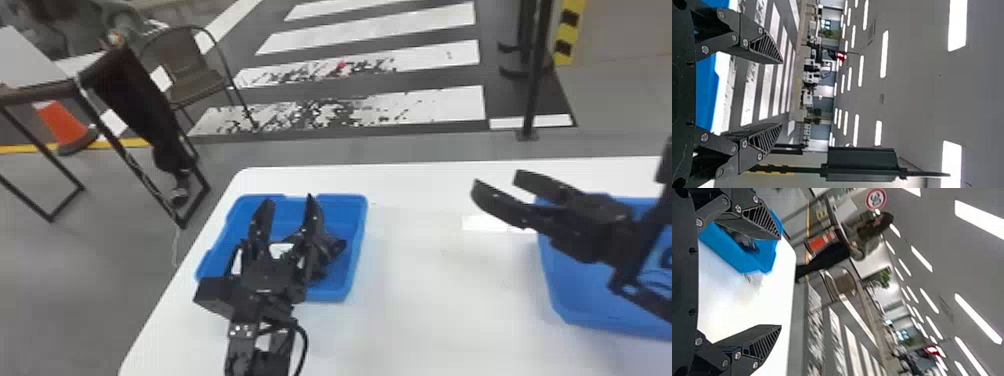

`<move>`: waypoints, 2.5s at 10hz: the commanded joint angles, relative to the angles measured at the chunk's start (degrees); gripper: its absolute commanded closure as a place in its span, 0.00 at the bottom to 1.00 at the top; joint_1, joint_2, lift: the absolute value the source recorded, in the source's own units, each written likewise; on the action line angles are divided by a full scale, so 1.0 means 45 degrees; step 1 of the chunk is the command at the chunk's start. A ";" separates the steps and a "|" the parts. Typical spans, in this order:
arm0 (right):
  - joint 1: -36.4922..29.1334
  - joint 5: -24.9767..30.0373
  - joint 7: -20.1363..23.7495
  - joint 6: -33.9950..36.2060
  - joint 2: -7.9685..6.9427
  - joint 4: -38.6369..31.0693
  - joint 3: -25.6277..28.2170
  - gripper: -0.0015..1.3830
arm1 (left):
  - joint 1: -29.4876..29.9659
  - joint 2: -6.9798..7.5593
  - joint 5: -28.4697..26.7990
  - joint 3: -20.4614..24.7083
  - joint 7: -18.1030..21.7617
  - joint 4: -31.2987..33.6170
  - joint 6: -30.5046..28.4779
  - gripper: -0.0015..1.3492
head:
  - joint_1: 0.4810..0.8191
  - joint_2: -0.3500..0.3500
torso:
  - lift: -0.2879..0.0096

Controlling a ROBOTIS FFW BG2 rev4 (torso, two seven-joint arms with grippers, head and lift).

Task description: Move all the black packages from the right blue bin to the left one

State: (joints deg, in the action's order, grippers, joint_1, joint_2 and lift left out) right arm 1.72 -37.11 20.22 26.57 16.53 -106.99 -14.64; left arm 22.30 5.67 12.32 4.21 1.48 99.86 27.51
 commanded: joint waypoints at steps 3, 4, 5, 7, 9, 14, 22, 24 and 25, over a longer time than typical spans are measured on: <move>-0.3944 0.3777 -0.0002 -0.1905 -0.0587 -0.2801 0.3253 0.18 | 0.1418 -0.0205 -0.0681 -0.0630 0.0551 0.1668 -0.0020 0.09 | 0.63 0.78 | 0.45; -0.5069 0.4412 -0.0002 -0.2155 -0.0762 -0.3395 0.3710 0.18 | 0.1575 -0.0224 -0.1418 -0.0858 0.0609 0.1793 -0.0301 0.07 | 0.63 0.71 | 0.45; -0.5944 0.4412 -0.0022 -0.2468 -0.0860 -0.3676 0.3786 0.19 | 0.1731 -0.0224 -0.1697 -0.1239 0.0609 0.2105 -0.1207 0.07 | 0.63 0.67 | 0.45; -0.6662 0.5097 -0.0022 -0.2499 -0.1172 -0.4020 0.4066 0.19 | 0.1700 -0.0224 -0.1722 -0.1392 0.0570 0.2230 -0.2332 0.07 | 0.63 0.57 | 0.45; -0.7069 0.5275 -0.0393 -0.2499 -0.1212 -0.4426 0.4116 0.19 | 0.2106 -0.0283 -0.1595 -0.1417 -0.0172 0.2699 -0.2863 0.07 | 0.63 0.54 | 0.45; -0.7319 0.5123 -0.0647 -0.2187 -0.1270 -0.4645 0.4218 0.19 | 0.2481 -0.0302 -0.1214 -0.1493 -0.0797 0.3136 -0.3145 0.07 | 0.63 0.56 | 0.45; -0.7662 0.5123 -0.0998 -0.2343 -0.1309 -0.5145 0.4269 0.19 | 0.2668 -0.0341 -0.0834 -0.1392 -0.0797 0.3261 -0.2676 0.07 | 0.63 0.56 | 0.45; -0.7694 0.5123 -0.1057 -0.2374 -0.1329 -0.5301 0.4320 0.19 | 0.2668 -0.0341 -0.0783 -0.1392 -0.0816 0.3261 -0.2520 0.07 | 0.63 0.56 | 0.45; -0.7756 0.5123 -0.1076 -0.2405 -0.1348 -0.5332 0.4345 0.19 | 0.2700 -0.0341 -0.0783 -0.1392 -0.0836 0.3261 -0.2457 0.07 | 0.63 0.56 | 0.45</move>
State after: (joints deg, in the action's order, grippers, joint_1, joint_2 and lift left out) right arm -33.02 -14.05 15.42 15.83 10.54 -130.80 4.85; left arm 34.39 4.13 8.79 -2.05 -2.26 114.54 16.23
